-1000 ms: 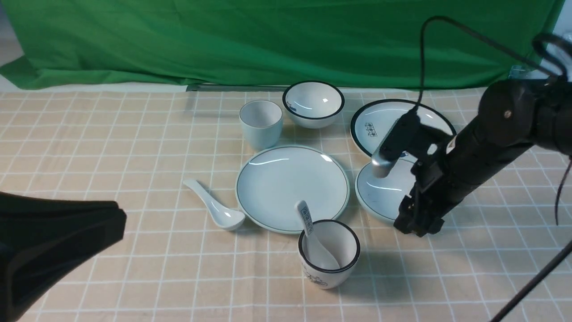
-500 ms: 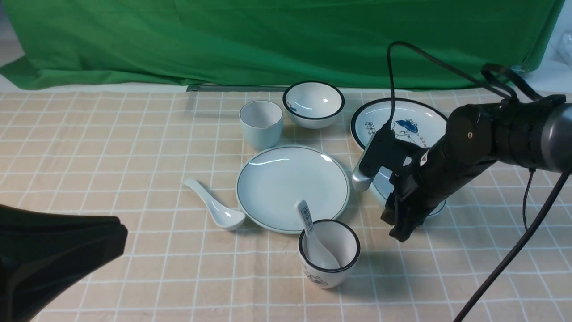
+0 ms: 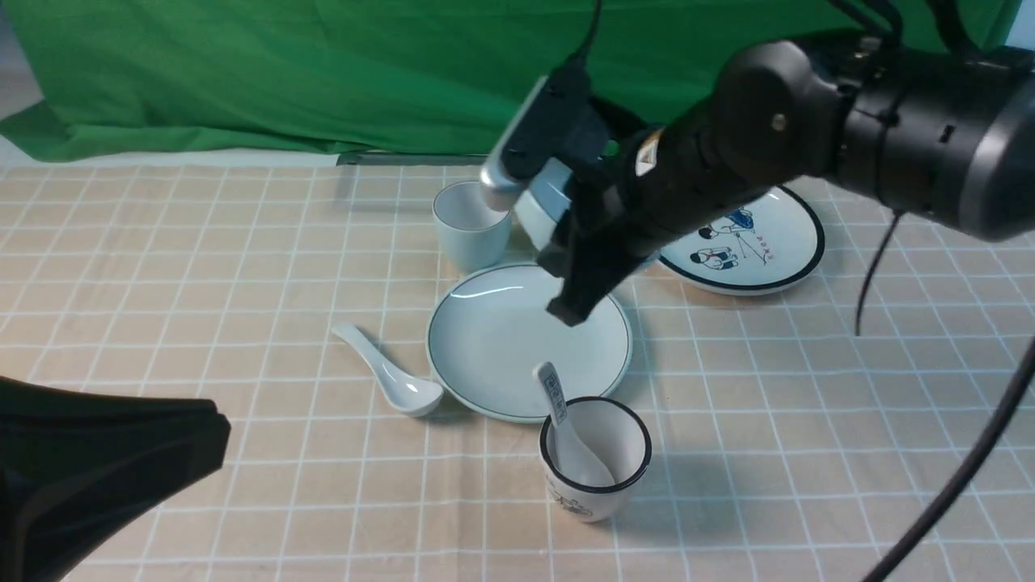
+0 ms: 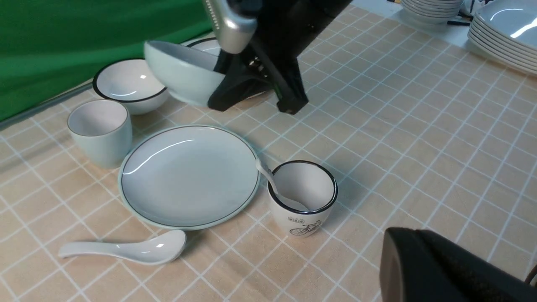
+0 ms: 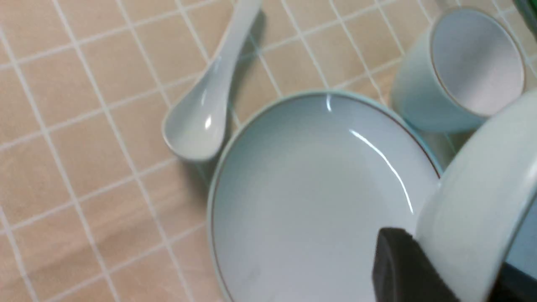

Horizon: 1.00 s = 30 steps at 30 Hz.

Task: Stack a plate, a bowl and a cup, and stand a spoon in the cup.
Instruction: Use the right arm to put the blue rice bowl into the blue large plate in the middle

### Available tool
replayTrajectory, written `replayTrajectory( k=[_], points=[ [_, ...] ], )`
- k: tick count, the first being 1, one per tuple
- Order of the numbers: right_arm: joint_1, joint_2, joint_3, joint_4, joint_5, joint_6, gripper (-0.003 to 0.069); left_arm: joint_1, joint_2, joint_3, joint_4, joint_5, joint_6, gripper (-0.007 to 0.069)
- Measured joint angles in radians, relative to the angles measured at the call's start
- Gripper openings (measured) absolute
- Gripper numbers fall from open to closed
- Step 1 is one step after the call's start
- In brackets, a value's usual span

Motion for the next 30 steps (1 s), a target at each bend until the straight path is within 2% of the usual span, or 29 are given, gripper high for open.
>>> replayTrajectory(
  k=[9,18,22,27,30],
  points=[
    [0.022,0.268,-0.18,-0.093,0.149,0.075,0.0094,0.0,0.0,0.0,0.001,0.007,0.0,0.0004],
    [0.022,0.3,-0.197,-0.084,0.169,0.08,0.0095,0.0,0.0,0.0,0.001,0.007,0.0,0.0004],
    [0.022,0.304,-0.198,-0.087,0.192,0.077,0.012,0.0,0.0,0.0,0.001,0.007,0.0,0.0004],
    [0.022,0.306,-0.198,-0.085,0.269,0.081,0.0285,0.0,0.0,0.0,0.001,0.007,0.0,0.0004],
    [0.022,0.301,-0.198,-0.085,0.273,0.092,0.0346,0.0,0.0,0.0,0.001,0.007,0.0,0.0004]
  ],
)
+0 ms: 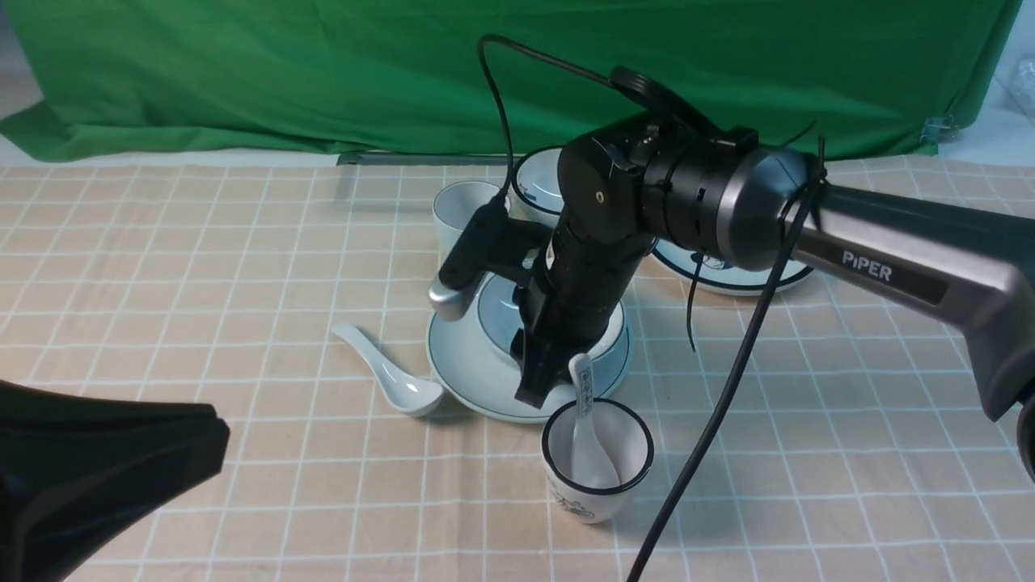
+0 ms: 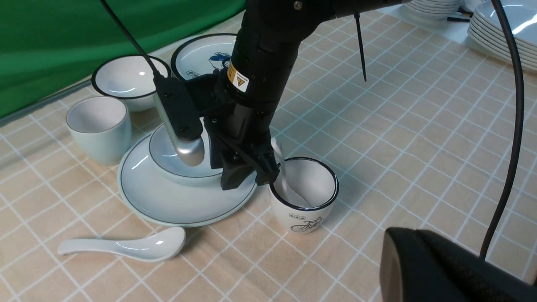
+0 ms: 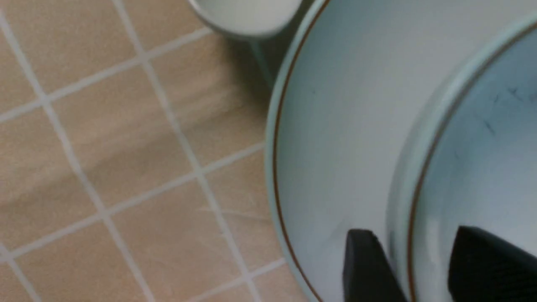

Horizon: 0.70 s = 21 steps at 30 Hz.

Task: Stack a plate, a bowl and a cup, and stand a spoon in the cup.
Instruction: Use the right arm to put the blue rice bowl into the blue large plate in the middle, then use the right arm to grab a blue teacup

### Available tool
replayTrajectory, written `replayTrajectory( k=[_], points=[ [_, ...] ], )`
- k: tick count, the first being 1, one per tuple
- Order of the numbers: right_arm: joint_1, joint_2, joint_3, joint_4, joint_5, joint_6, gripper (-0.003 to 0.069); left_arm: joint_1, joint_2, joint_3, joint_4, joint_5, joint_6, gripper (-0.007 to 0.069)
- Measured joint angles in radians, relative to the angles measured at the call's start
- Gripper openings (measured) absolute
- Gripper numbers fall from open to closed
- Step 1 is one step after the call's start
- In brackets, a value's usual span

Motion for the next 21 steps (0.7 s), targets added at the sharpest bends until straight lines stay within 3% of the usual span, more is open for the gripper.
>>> replayTrajectory(
  k=[6,14,17,18,19,21],
  points=[
    [0.0,-0.066,0.0,0.0,-0.034,0.006,0.0374,0.0,0.002,0.0,0.007,0.003,-0.025,0.0004],
    [0.0,-0.252,0.0,-0.001,-0.014,0.041,0.034,0.0,0.165,-0.001,0.131,0.048,-0.264,0.0004],
    [0.0,-0.382,0.0,-0.005,0.079,0.076,0.0199,0.0,0.334,-0.006,0.222,0.02,-0.373,0.0004],
    [0.0,-0.389,0.0,-0.007,0.087,0.078,0.019,0.0,0.357,-0.007,0.228,0.018,-0.38,0.0004],
    [0.0,-0.442,0.0,-0.021,0.158,0.109,0.0119,0.0,0.457,-0.021,0.286,-0.009,-0.451,0.0004],
    [0.0,-0.5,0.001,-0.041,0.236,0.165,0.0062,0.004,0.581,-0.047,0.338,-0.019,-0.524,0.0004]
  ],
)
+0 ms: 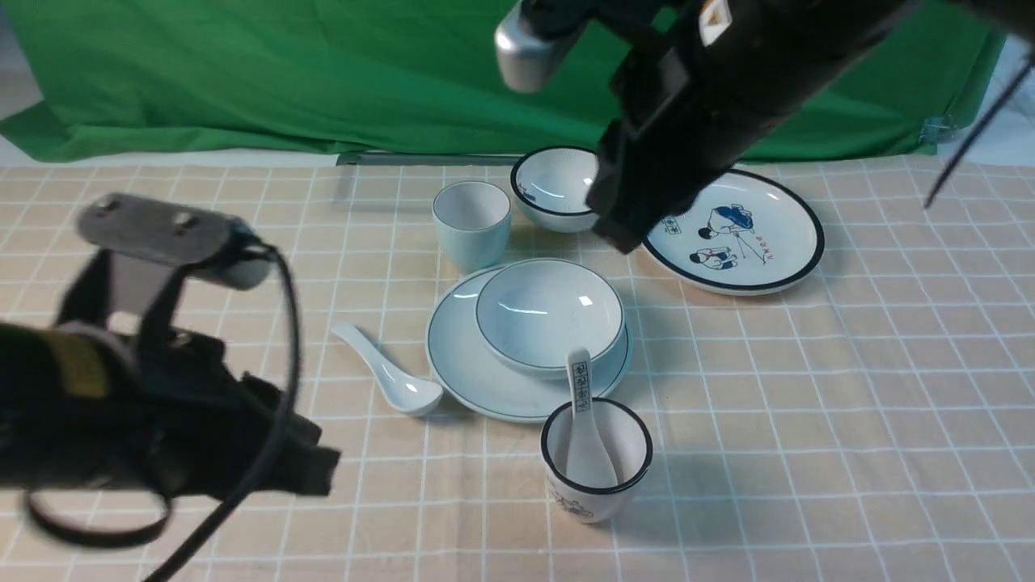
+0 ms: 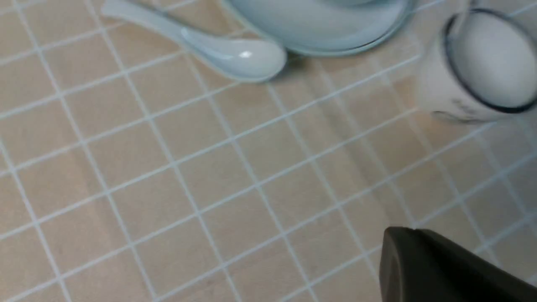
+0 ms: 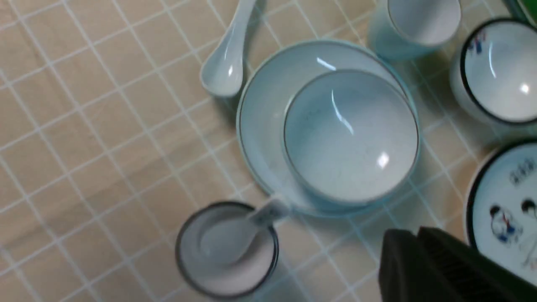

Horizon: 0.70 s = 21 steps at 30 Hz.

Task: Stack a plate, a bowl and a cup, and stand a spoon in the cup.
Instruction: Use the right arm to grab a blue teacup

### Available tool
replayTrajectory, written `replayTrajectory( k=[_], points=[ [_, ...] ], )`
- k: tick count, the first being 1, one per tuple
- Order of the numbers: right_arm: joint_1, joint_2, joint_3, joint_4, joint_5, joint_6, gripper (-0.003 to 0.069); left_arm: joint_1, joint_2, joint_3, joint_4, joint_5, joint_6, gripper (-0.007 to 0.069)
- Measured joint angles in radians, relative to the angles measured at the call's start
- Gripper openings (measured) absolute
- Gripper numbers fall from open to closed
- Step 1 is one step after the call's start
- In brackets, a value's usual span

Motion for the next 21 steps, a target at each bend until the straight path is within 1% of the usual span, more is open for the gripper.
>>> replayTrajectory(
  k=[1,2,4,7,9,13,15,18,21],
  points=[
    [0.0,-0.005,0.001,-0.002,0.008,0.005,0.0054,0.006,0.028,-0.008,0.011,0.0,-0.015,0.0004],
    [0.0,-0.044,0.013,-0.013,0.065,0.039,0.0038,0.024,0.124,-0.041,0.036,-0.001,-0.059,0.0004],
    [0.0,-0.106,0.059,-0.02,0.083,0.075,0.0037,0.062,0.248,-0.1,0.052,-0.004,-0.087,0.0013],
    [0.0,-0.204,0.152,-0.019,0.082,0.102,0.0041,0.113,0.395,-0.193,0.055,0.009,-0.091,0.0042],
    [0.0,-0.278,0.245,-0.019,0.042,0.116,0.0043,0.143,0.47,-0.27,0.049,0.047,-0.054,0.0078],
    [0.0,-0.321,0.338,-0.021,-0.042,0.128,0.0045,0.149,0.496,-0.327,0.03,0.08,0.001,0.012],
    [0.0,-0.291,0.339,-0.021,-0.046,0.128,0.0047,0.149,0.482,-0.334,0.012,0.051,0.026,0.0123],
    [0.0,-0.21,0.315,-0.019,-0.075,0.108,0.0052,0.149,0.465,-0.374,-0.003,0.054,0.08,0.0105],
    [0.0,-0.084,0.225,-0.013,-0.103,0.067,0.0057,0.149,0.443,-0.416,-0.004,0.129,0.121,0.0066]
  ],
)
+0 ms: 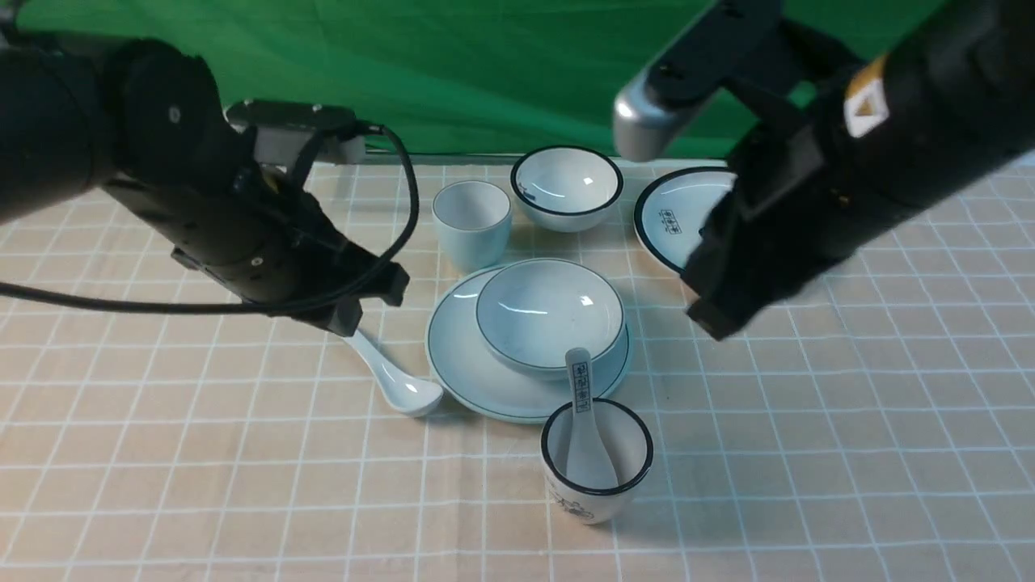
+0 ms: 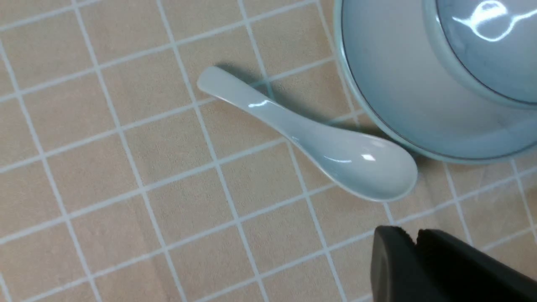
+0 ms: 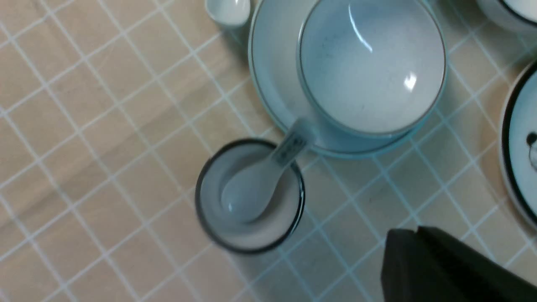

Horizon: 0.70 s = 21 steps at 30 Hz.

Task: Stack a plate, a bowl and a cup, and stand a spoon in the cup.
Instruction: Use the right arm to grab a blue teacup

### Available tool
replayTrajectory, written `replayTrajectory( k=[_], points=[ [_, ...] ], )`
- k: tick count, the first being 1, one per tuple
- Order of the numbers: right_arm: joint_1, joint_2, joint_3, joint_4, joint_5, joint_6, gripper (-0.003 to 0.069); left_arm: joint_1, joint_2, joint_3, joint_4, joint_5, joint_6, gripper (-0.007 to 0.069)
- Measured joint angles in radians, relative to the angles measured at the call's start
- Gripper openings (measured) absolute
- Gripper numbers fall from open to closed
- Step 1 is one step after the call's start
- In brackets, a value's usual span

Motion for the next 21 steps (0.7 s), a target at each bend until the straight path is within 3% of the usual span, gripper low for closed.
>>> replayTrajectory(
  k=[5,9,12,17,21],
  points=[
    [0.0,0.245,-0.239,0.021,0.023,-0.067,0.012,0.0,-0.127,-0.003,0.002,0.038,0.013,0.0036],
    [0.0,0.519,-0.541,0.026,0.07,-0.097,0.0344,0.0,-0.356,0.058,0.003,0.037,0.009,0.0031],
    [0.0,0.679,-0.752,0.025,0.097,-0.097,0.0459,0.0,-0.495,0.126,0.003,0.038,0.009,0.0031],
    [-0.002,0.861,-1.005,0.025,0.068,-0.085,0.049,0.0,-0.65,0.206,0.006,0.036,0.009,0.0031],
    [-0.002,0.93,-1.052,0.024,-0.025,-0.066,0.0492,0.0,-0.693,0.228,0.007,0.034,0.01,0.0031]
  ],
)
